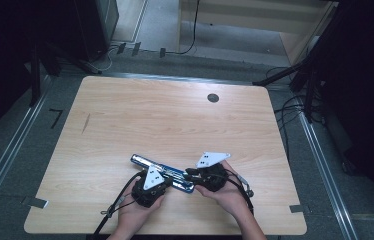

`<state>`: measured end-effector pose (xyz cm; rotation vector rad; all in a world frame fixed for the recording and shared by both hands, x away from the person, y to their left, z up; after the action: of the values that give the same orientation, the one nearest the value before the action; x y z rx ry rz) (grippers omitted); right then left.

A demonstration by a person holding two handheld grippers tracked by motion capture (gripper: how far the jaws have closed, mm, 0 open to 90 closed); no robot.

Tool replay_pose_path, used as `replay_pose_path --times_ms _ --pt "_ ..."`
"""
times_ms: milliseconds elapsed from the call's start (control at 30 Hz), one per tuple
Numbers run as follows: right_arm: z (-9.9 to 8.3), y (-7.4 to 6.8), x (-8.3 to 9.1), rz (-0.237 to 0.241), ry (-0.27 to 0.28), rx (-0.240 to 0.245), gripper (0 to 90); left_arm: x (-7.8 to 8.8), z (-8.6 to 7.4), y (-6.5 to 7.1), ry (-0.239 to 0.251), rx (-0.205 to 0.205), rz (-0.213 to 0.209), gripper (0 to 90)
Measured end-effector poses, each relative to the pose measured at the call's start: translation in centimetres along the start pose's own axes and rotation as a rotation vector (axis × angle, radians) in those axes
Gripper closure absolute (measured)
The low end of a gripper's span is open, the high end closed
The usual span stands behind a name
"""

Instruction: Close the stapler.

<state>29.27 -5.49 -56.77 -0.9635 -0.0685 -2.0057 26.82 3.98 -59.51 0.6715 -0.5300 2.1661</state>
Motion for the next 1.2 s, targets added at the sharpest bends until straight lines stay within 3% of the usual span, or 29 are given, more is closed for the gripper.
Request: replay_pose_path --times_ms 167,367,567,600,700,867,1200 --pt "-0.5 0.0 -0.6 -0.006 -0.035 0.004 70.2 0.0 0.0 0.0 0.0 0.0 0.0 90.0" --pt "-0.5 -0.2 -0.8 0.022 -0.052 0.0 75.5 0.0 0.0 0.0 0.0 0.002 -0.002 90.0" --pt "-0.3 -0.1 -0.5 0.04 -0.039 -0.008 78.6 0.0 0.0 0.0 0.002 0.004 -0.002 90.0" --pt "-0.2 0.0 -0.5 0.024 -0.026 -0.005 79.1 0.0 0.0 0.0 0.001 0.003 -0.001 90.0" --pt "0.2 -0.2 -0.3 0.056 -0.009 -0.033 79.1 0.0 0.0 0.0 0.001 0.004 -0.001 90.0" --pt "0.2 -0.6 -0.8 0.031 -0.035 0.005 79.1 0.0 0.0 0.0 0.002 0.005 -0.001 90.0" --pt "0.5 -0.8 -1.2 0.003 -0.055 0.036 79.2 0.0 0.0 0.0 0.003 0.006 -0.001 90.0"
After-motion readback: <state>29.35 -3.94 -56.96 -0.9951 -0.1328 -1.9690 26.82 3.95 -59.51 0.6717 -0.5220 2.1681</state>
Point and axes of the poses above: each handheld gripper's, and its own axes: x roughly backward along the jaws, z roughly out of its top, y roughly to its right, the point moved 10 cm from there along -x, roughly forward along the jaws, and after that the axes turned 14 degrees about -x, right-handed, at the moved point
